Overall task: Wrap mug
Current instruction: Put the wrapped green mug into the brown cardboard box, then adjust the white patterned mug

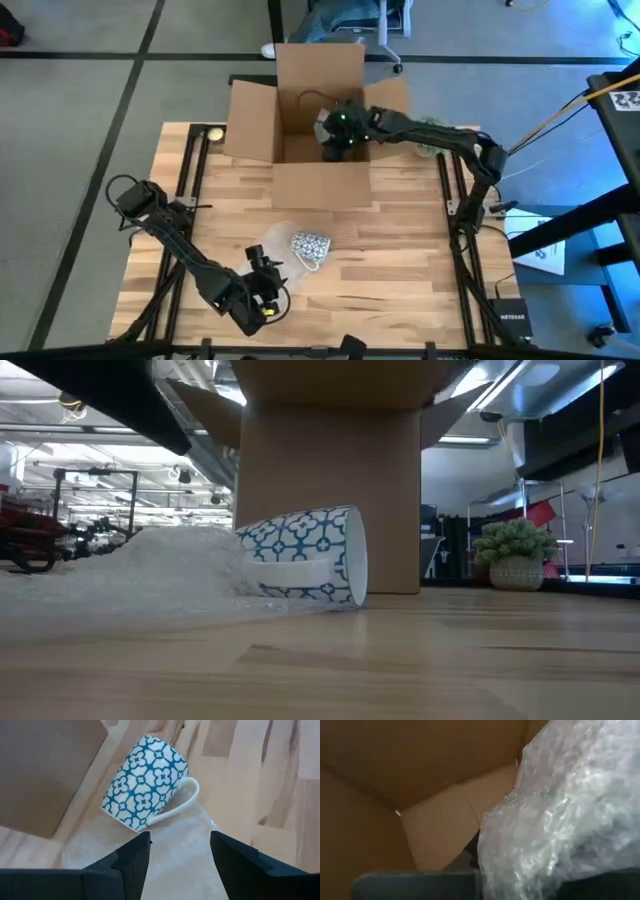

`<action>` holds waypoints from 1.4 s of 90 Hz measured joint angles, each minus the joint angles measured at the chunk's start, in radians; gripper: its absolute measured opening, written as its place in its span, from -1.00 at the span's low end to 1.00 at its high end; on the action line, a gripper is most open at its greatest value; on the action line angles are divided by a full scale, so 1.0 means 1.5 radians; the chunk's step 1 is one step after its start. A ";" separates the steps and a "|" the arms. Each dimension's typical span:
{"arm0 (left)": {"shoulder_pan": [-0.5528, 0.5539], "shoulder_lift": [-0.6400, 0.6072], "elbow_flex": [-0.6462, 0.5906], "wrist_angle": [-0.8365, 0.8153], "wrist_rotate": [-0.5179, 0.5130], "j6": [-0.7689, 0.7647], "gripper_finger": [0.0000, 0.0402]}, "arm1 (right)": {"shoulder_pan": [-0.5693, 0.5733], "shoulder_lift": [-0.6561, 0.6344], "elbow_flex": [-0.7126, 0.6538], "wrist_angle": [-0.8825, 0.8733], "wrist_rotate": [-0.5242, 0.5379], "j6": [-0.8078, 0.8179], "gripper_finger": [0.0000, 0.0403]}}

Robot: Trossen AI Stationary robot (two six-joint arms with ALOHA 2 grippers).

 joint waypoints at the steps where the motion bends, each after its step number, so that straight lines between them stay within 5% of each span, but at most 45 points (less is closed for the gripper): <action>1: 0.000 0.000 0.000 0.000 0.000 0.001 -0.05 | 0.000 0.000 -0.006 0.004 0.000 0.000 -0.91; 36: -0.001 0.000 0.000 0.001 0.006 0.014 -0.05 | 0.000 -0.005 -0.093 0.037 -0.047 0.021 -0.80; 63: -0.001 0.000 0.000 0.000 0.022 0.012 -0.05 | 0.001 -0.002 -0.092 0.052 -0.057 0.067 -0.38; 86: -0.001 0.000 0.000 -0.001 0.022 0.012 -0.05 | 0.001 -0.007 -0.030 0.049 -0.032 0.058 0.02; 126: -0.001 0.000 0.000 -0.005 0.021 0.004 -0.05 | 0.032 -0.030 0.150 0.017 -0.036 0.040 0.06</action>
